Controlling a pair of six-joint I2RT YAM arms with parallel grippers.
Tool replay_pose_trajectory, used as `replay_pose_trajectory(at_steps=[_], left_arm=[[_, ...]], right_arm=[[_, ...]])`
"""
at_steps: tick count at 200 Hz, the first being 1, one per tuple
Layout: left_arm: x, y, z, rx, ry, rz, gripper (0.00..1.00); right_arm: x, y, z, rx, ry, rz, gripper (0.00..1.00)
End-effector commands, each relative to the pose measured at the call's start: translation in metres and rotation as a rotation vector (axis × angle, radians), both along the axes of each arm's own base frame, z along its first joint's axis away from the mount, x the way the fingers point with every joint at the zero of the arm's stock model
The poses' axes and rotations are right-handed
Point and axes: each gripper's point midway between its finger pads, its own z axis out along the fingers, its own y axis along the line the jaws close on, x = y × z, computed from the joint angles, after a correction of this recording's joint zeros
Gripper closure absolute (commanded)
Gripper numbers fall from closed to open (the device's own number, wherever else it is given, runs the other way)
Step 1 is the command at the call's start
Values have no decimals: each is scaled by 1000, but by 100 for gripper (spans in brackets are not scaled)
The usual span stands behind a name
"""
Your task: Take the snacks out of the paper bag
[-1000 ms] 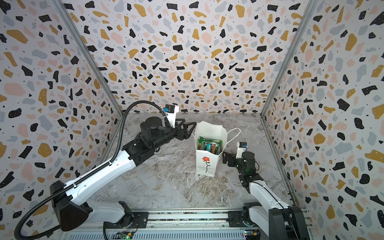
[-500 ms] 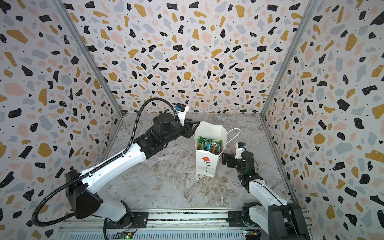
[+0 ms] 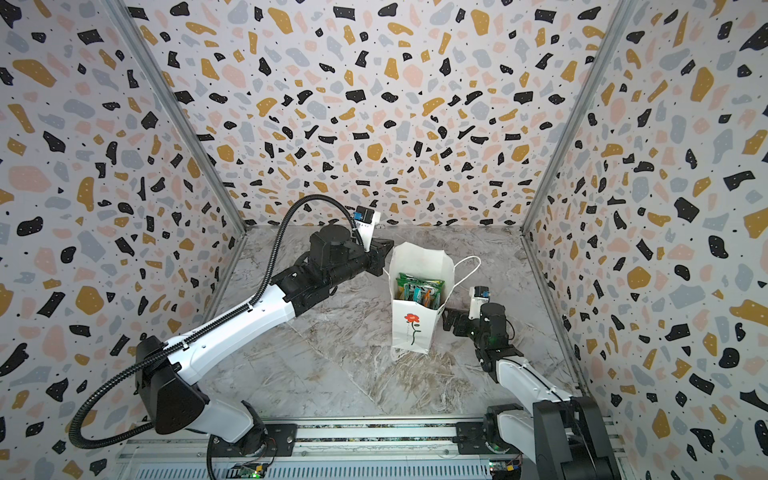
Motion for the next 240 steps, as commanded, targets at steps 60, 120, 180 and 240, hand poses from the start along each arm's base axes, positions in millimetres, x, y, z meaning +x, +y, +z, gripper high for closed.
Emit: replay_pose_trajectory(at_steps=[60, 120, 180, 240], left_arm=[[17, 44, 58, 19, -139, 108, 100], [35, 63, 88, 28, -189, 125, 100], [41, 49, 109, -22, -178, 22, 100], [41, 45, 119, -5, -195, -16, 100]], right_arm=[[-9, 57, -9, 34, 68, 193, 1], [-12, 124, -4, 107, 59, 336, 3], [12, 182, 5, 156, -18, 367, 6], [23, 226, 16, 292, -110, 427, 6]])
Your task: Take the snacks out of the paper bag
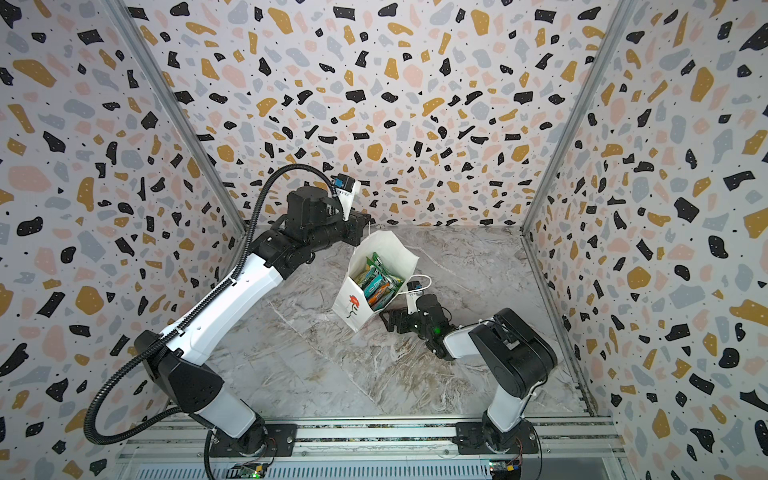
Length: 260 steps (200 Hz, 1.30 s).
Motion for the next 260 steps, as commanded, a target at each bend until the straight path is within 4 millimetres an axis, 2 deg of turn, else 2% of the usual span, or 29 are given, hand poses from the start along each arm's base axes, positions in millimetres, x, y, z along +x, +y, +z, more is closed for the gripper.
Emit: replay_pose_trajectory(at_steps=[1, 31, 62, 79, 108, 143, 174, 208, 239, 260], left_arm=[[-10, -4, 81, -119, -205, -56, 100], [-9, -7, 78, -101, -201, -71, 100], [-8, -9, 63, -66, -173, -80, 100], [-9, -7, 52, -54, -154, -73, 100], [-19, -10, 39, -87, -122, -110, 100], [-36, -17, 24, -112, -89, -143, 100], [-55, -24, 25, -154, -91, -174, 100], [-71, -33, 27, -178, -89, -203, 100], [-78, -39, 24, -191, -81, -218, 100], [-81, -43, 20, -196, -70, -228, 100]], right_arm=[[11, 26, 39, 144, -111, 19, 6], [17, 43, 40, 201, -119, 38, 6], [21, 53, 35, 192, -108, 42, 7], [18, 46, 28, 157, -98, 21, 7], [12, 22, 14, 83, -79, -46, 5], [2, -19, -3, -56, -43, -160, 4], [0, -67, -8, -159, -25, -284, 3], [5, -128, 4, -238, -19, -451, 3], [6, -186, 17, -318, -2, -639, 3], [2, -217, 29, -346, -9, -743, 3]])
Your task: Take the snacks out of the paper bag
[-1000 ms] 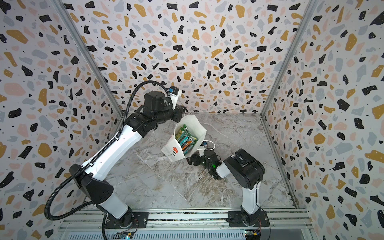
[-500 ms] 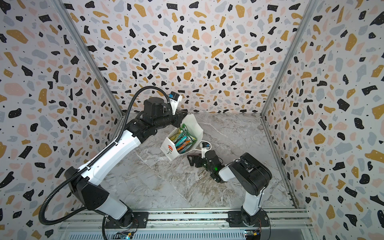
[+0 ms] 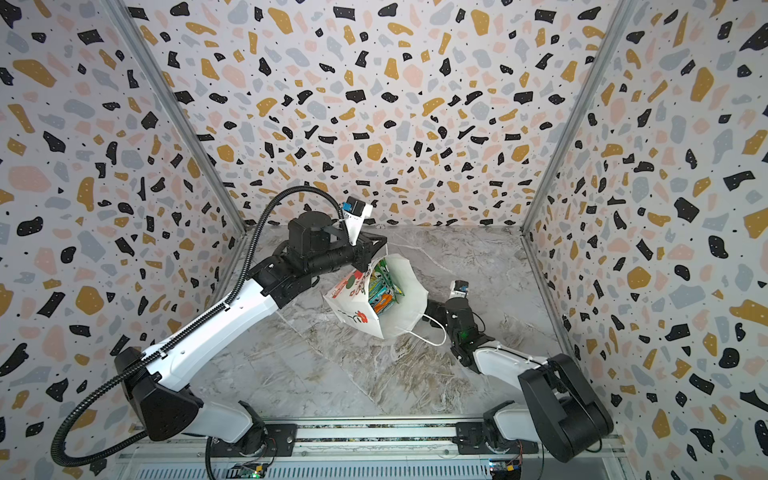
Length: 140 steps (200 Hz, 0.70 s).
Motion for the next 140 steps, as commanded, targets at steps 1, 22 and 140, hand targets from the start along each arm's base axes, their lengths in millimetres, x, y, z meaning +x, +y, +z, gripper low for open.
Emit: replay_pose_trajectory(at_steps=[1, 22, 140], left_arm=[[-10, -5, 31, -95, -65, -33, 100], [-11, -6, 28, -92, -56, -36, 100], [-28, -2, 27, -38, -32, -91, 100]], right_arm=[[-13, -43, -3, -103, 55, -139, 3], [-17, -58, 15, -113, 14, -172, 3], [-74, 93, 174, 41, -431, 692, 5]])
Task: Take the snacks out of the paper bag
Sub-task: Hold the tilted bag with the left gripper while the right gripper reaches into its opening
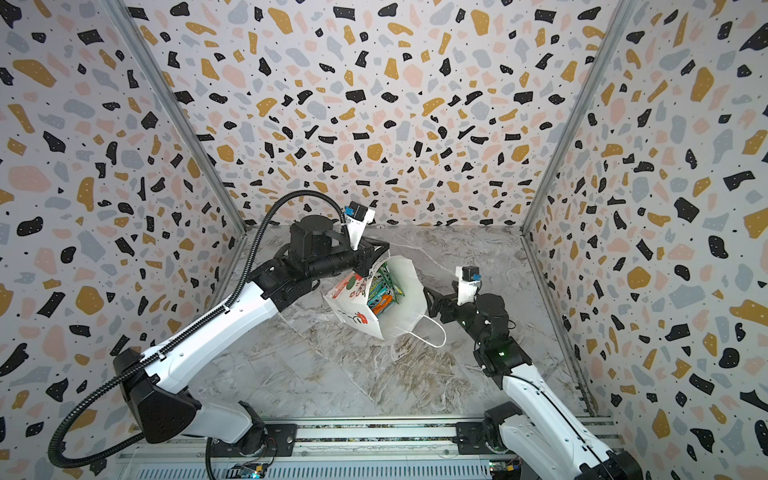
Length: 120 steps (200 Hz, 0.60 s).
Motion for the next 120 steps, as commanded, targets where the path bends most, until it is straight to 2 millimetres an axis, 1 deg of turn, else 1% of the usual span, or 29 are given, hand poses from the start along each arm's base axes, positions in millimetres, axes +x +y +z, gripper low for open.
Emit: replay_pose_trajectory(at_steps=[1, 18, 36, 56, 92, 120], left_arm=[[-16, 1, 34, -43, -69, -52, 100], [-18, 4, 32, -29, -71, -51, 100], [-20, 6, 30, -12, -72, -52, 100], [-23, 8, 27, 10, -82, -61, 100], [-26, 12, 28, 15, -124, -62, 100], [-26, 13, 24, 21, -152, -60, 100]], right_arm=[[-23, 38, 22, -23, -77, 195, 5], [-24, 55, 15, -67, -59, 204, 6], [-24, 73, -1, -143, -38, 196, 6], [-24, 88, -17, -196, -9, 204, 8], [-24, 107, -43, -275, 27, 196, 8], [-33, 126, -57, -308, 44, 258, 7]])
